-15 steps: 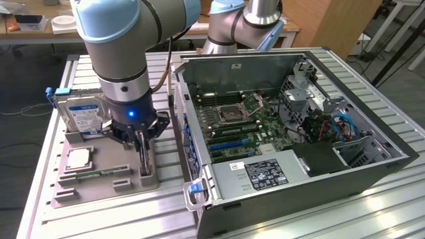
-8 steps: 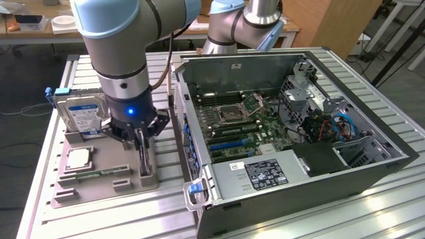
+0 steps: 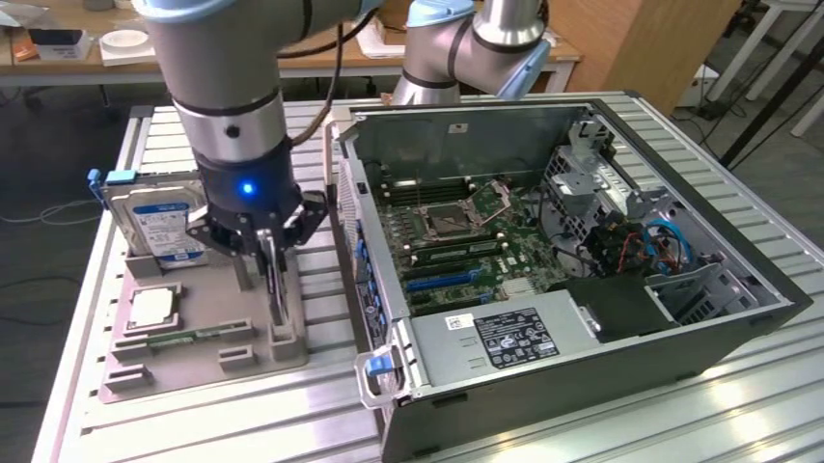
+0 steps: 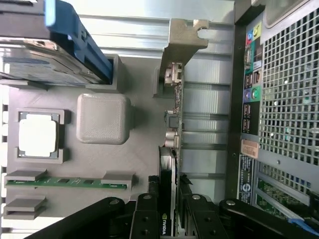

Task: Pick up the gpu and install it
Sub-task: 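Pick up the gpu and move the gpu toward the slot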

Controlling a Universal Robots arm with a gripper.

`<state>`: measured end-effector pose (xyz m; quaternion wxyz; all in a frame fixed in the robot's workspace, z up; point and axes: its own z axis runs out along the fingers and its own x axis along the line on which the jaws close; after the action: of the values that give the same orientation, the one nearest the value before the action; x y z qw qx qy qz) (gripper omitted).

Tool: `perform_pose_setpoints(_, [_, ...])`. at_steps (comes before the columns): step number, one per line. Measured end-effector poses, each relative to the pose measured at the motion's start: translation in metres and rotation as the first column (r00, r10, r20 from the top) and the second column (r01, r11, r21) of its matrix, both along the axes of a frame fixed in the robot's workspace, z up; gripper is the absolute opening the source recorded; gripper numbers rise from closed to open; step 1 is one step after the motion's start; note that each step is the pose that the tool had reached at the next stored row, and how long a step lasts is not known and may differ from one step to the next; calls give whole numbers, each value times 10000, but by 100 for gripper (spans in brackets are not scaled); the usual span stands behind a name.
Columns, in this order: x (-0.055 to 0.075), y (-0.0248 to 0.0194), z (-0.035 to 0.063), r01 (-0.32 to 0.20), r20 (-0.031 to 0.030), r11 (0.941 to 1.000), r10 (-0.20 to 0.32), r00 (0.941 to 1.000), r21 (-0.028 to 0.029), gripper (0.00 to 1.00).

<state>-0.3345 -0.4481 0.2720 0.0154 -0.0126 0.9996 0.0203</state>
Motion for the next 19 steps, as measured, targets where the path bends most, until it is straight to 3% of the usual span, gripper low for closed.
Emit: perform_pose_setpoints(19, [0, -3, 858, 0, -40, 10000, 0, 10000, 0, 26])
